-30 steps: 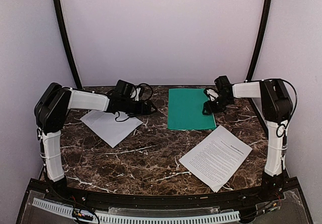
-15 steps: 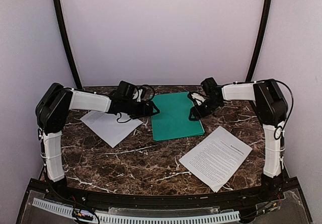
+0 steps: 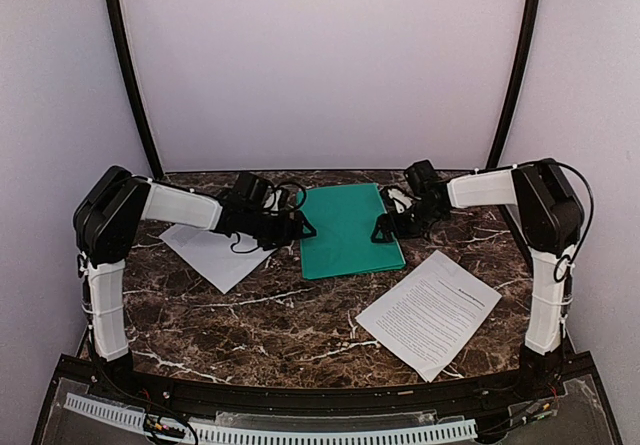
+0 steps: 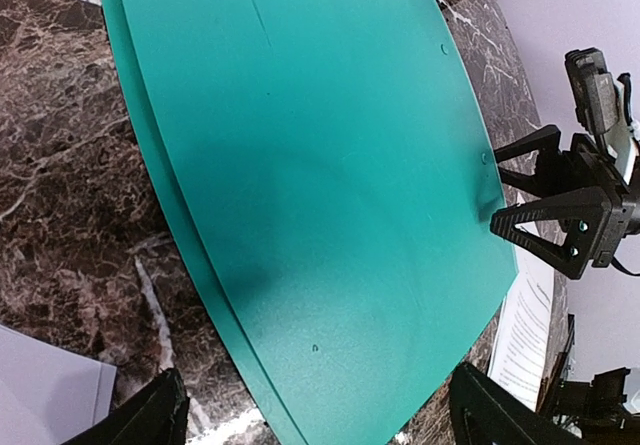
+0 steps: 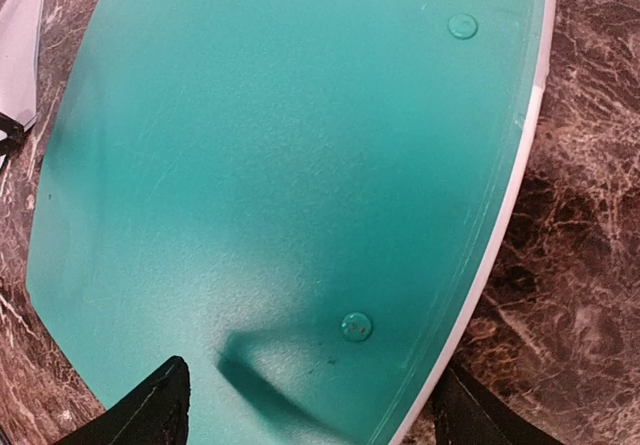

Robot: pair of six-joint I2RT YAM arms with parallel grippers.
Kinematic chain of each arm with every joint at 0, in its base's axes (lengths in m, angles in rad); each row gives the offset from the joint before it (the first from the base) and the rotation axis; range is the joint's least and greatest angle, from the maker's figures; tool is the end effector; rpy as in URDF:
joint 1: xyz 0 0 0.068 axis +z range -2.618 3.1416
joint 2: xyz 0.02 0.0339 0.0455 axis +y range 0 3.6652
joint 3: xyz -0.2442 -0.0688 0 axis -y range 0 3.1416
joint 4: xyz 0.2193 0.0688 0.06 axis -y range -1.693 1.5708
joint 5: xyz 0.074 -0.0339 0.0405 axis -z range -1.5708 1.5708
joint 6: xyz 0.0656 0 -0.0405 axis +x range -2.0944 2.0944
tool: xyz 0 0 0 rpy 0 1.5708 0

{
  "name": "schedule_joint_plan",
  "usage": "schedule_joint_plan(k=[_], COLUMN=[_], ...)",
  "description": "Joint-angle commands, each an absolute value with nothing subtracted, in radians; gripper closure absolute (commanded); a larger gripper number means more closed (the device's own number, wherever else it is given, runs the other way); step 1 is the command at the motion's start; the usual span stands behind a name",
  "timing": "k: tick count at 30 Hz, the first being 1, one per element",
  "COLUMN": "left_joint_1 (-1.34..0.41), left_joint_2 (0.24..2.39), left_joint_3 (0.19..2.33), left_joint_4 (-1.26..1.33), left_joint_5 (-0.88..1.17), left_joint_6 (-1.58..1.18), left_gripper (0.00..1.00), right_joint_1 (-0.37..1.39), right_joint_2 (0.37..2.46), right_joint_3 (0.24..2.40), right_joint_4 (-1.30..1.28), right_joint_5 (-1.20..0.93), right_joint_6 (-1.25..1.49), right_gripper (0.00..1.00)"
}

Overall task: Put the files into the folder
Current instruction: Pick up the folder from the center of the board.

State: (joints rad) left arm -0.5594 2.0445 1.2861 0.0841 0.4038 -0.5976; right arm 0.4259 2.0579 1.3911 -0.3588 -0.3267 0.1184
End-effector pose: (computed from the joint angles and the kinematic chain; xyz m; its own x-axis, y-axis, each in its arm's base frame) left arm 0.3565 -0.2536 0.1397 -0.8584 -0.0730 -0.5077 0.3207 0.6961 -0.6423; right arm 0.3686 0.1903 0.1244 -0.8373 -0.2570 -0.4825 -0.4471 0.8299 0.3337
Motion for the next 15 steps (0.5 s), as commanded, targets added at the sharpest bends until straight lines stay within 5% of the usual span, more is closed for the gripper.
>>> schedule_joint_plan(k=[1,15], left_joint_1=[-0.565,-0.566], left_joint_2=[2.061,2.116], left_joint_3=[1.273,1.302], left_joint_4=[0.12,0.144], left_joint_5=[0.462,0.529], left_joint_6=[-0.635,-0.697], left_gripper=[0.11,0.22], right_joint_1=[0.433,0.434], right_joint_2=[2.018,2.002], right_joint_3=[1.336,1.289], right_joint_4=[-0.342,-0.304], right_joint_5=[-0.393,-0.415], right_joint_6=[0.168,0.199], right_gripper=[0.19,0.2])
